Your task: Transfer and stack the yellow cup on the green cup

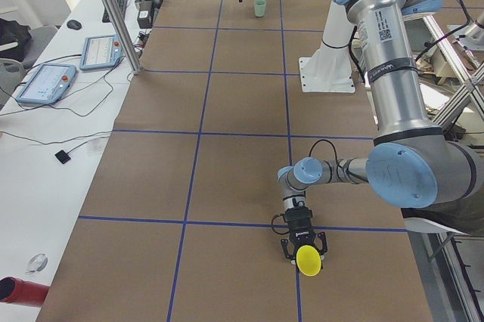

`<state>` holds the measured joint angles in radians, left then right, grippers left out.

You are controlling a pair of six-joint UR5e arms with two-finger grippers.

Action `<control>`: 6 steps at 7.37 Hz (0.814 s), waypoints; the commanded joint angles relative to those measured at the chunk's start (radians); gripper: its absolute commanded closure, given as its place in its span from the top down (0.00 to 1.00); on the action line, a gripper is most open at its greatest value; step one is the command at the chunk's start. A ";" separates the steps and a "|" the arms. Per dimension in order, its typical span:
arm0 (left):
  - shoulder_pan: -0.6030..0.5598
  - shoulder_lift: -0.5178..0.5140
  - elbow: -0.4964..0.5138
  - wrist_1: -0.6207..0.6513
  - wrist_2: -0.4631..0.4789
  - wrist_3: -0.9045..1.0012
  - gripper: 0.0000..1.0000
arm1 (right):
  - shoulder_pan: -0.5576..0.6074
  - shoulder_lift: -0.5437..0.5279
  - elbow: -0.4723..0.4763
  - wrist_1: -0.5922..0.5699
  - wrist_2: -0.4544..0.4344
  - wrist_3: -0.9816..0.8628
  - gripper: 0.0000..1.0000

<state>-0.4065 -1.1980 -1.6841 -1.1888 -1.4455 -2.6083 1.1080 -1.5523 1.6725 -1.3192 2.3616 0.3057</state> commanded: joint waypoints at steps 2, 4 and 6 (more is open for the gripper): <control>-0.149 -0.188 -0.011 -0.015 0.384 0.254 0.23 | 0.001 -0.003 0.035 -0.002 0.001 0.004 1.00; -0.286 -0.305 0.029 -0.358 0.595 0.647 0.23 | 0.000 0.001 0.003 -0.003 -0.001 0.001 1.00; -0.380 -0.500 0.269 -0.715 0.599 1.005 0.23 | -0.002 0.038 -0.052 -0.002 -0.002 0.000 1.00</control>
<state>-0.7229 -1.5695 -1.5447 -1.6978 -0.8652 -1.8362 1.1071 -1.5329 1.6521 -1.3219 2.3605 0.3066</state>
